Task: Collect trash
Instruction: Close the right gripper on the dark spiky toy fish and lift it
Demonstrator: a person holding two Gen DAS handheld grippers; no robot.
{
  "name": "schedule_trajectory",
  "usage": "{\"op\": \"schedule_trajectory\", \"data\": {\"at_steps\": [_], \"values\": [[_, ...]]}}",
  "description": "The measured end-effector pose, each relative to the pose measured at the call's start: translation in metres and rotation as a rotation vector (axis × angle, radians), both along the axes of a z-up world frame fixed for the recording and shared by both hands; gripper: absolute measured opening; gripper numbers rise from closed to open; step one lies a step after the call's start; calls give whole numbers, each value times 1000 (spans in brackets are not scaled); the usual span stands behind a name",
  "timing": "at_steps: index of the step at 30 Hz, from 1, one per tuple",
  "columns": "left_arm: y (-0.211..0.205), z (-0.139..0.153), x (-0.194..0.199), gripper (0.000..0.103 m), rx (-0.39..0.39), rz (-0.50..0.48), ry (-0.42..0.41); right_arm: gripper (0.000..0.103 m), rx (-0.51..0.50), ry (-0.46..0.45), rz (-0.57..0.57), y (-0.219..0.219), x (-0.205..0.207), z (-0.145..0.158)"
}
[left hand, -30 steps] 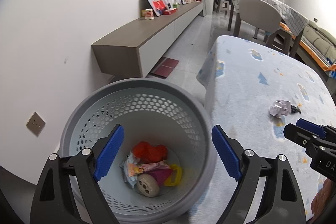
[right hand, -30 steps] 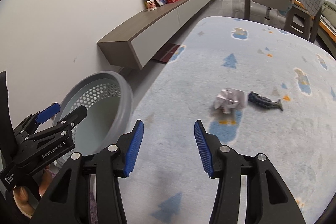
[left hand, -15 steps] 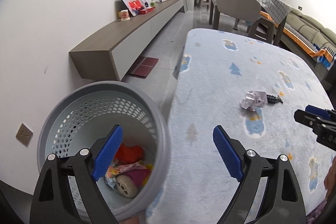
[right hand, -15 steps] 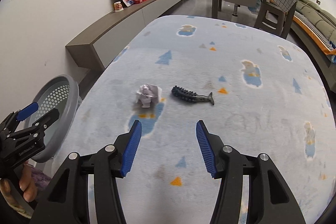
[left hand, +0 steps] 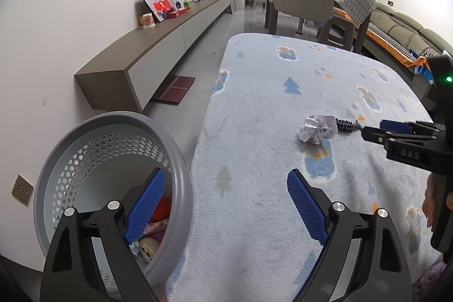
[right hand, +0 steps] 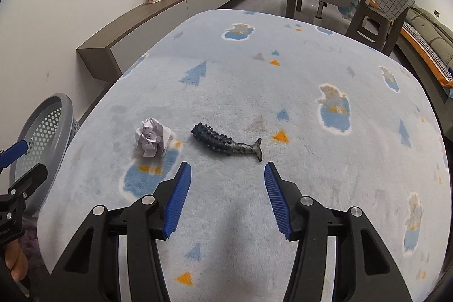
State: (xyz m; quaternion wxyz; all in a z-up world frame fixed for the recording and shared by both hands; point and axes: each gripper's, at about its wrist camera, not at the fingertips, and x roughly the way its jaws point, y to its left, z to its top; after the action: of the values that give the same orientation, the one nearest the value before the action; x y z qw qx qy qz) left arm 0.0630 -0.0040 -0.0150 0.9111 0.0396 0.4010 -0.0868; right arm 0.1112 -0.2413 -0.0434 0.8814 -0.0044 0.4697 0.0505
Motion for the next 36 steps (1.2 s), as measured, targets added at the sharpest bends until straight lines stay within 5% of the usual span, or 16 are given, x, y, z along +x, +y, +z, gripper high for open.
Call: {"op": "schedule_trajectory", "data": {"at_steps": [17,30,36], "values": [[-7,-9,8,86,4,-21,35,52,-81,40,173,16,45,-27],[-2,-7,5,86,-1,-20,33,51,-112,82,128,20,37,-26],[-2,-8,5,86,8,-18,34,42,-94,79,120,21,46,-29]]}}
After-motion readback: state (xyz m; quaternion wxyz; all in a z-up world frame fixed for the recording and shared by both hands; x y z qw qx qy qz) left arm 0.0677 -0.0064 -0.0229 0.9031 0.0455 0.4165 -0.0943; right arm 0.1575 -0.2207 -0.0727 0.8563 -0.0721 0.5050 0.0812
